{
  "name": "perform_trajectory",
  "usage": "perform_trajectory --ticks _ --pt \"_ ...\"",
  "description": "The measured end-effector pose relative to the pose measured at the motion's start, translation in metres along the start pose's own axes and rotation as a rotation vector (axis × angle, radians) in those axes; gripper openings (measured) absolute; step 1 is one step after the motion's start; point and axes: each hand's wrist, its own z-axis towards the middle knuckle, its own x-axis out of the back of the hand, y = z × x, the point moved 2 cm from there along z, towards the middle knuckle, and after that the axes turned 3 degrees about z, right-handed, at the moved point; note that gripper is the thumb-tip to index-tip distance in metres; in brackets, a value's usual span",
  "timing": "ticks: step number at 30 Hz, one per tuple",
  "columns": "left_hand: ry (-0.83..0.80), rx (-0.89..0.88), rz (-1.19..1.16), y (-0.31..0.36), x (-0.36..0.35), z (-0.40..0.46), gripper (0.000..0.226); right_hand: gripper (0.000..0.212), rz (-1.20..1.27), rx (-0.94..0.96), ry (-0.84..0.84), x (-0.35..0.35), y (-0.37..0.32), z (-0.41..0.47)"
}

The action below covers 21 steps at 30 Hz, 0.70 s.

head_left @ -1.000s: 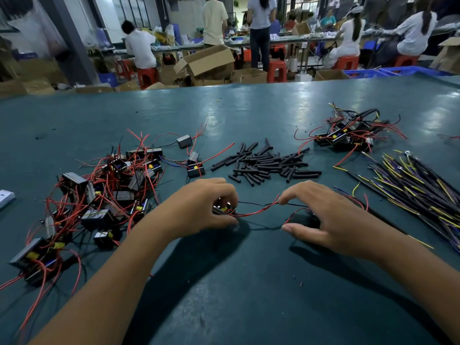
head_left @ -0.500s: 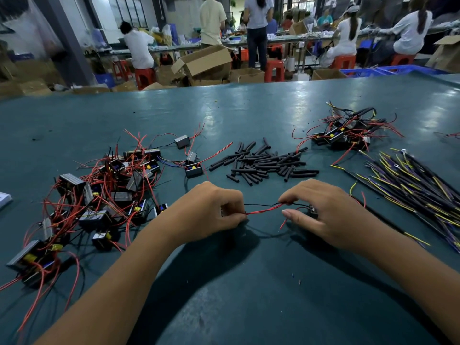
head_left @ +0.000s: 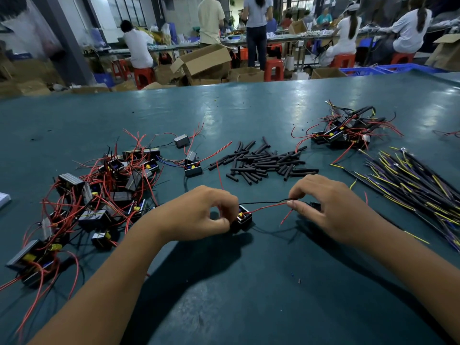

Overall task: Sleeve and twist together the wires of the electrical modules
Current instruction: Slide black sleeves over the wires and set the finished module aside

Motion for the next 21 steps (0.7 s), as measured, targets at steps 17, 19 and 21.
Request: perform_trajectory --ticks 17,19,21 --pt "-0.208 0.097 -0.193 0.001 0.003 -0.006 0.022 0.036 -0.081 0.129 -0.068 -0.010 -0.059 -0.007" --pt "-0.226 0.067 -0.187 0.008 -0.002 -0.004 0.022 0.050 -0.151 0.060 -0.158 -0.023 -0.058 -0.009" --pt "-0.258 0.039 -0.199 0.012 -0.005 -0.003 0.025 0.048 -0.225 0.032 -0.124 -0.028 -0.053 -0.009"
